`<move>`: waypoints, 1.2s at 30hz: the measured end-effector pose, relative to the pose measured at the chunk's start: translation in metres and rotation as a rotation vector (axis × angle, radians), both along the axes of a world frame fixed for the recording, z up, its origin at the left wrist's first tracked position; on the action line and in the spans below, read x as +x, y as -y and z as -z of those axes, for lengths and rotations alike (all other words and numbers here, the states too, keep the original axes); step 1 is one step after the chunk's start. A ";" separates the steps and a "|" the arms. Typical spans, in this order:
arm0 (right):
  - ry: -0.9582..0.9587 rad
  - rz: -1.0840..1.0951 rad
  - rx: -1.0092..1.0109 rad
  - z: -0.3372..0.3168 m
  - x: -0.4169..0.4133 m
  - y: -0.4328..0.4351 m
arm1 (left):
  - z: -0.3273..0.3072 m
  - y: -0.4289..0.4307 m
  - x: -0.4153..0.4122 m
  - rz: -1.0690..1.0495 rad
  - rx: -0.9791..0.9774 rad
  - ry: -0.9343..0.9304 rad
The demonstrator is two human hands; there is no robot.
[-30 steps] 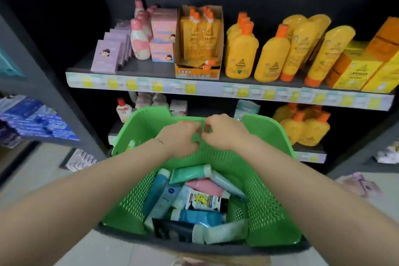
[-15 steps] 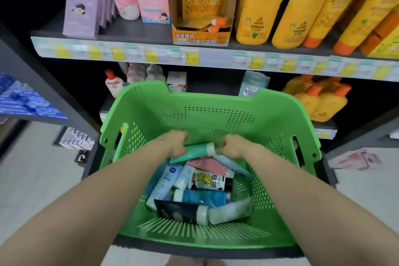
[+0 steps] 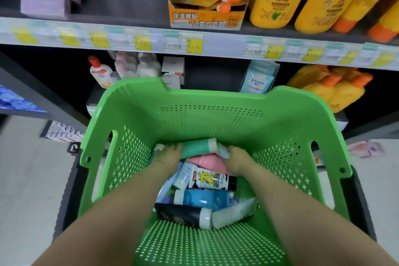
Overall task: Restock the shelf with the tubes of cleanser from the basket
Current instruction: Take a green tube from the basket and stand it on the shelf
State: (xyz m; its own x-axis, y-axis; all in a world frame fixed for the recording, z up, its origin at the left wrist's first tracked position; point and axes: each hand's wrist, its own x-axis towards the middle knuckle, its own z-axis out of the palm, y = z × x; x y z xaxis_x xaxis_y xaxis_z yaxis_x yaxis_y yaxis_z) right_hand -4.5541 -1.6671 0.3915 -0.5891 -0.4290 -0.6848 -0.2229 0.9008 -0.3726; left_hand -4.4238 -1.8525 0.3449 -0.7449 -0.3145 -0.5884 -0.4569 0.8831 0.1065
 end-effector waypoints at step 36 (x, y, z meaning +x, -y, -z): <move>-0.137 -0.073 0.438 0.026 0.003 -0.044 | 0.012 -0.015 -0.003 -0.268 0.265 -0.127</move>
